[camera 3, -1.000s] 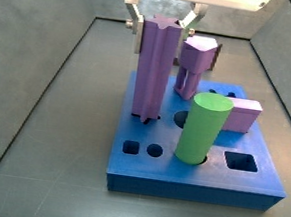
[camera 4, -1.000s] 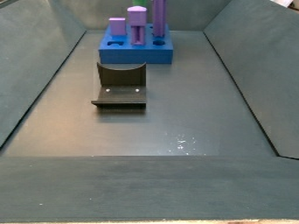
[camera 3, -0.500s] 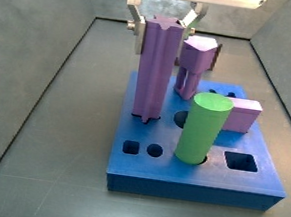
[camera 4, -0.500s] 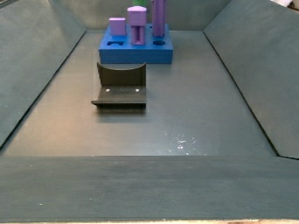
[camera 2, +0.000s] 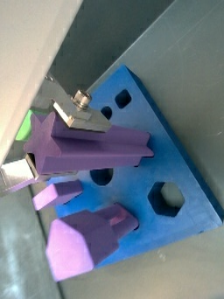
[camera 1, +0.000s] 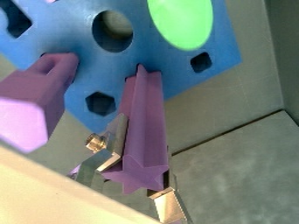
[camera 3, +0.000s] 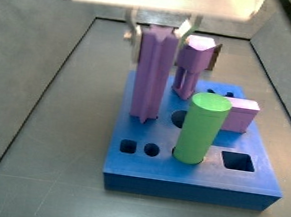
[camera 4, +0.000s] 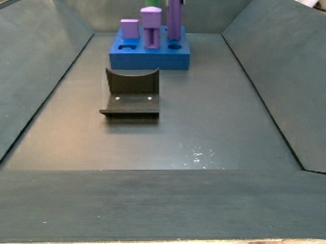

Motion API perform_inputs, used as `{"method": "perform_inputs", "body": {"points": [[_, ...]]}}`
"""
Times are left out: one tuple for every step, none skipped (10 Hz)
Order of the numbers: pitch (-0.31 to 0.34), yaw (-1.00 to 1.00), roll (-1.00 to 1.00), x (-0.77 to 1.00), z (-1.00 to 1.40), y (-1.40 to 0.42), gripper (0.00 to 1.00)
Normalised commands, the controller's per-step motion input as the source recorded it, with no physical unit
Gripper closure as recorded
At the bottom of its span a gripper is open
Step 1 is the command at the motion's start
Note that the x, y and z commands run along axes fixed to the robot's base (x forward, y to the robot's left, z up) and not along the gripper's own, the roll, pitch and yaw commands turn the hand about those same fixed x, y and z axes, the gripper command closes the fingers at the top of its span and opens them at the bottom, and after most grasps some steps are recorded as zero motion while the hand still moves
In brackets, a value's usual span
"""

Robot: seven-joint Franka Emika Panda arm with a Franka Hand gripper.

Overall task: Pick up the star object. Move up. Move to above the board. Insert the star object.
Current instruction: Insert the star object.

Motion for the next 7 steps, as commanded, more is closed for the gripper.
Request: {"method": "perform_inputs", "body": {"points": [[0.0, -0.1, 0.0, 0.0, -0.54, -0.03, 1.0], [0.0, -0.06, 0.05, 0.0, -0.64, -0.05, 1.0], [0.0, -0.01, 0.07, 0.01, -0.61, -0.05, 1.0], [-0.046, -0.01, 0.0, 0.0, -0.43, -0.04, 1.0], [-0.067, 0.0, -0.05, 0.0, -0.09, 0.0, 1.0], [0.0, 0.0, -0.01, 0.0, 0.0, 0.0, 1.0], [0.0, 0.0, 0.0, 0.0, 0.0, 0.0, 1.0]]}}
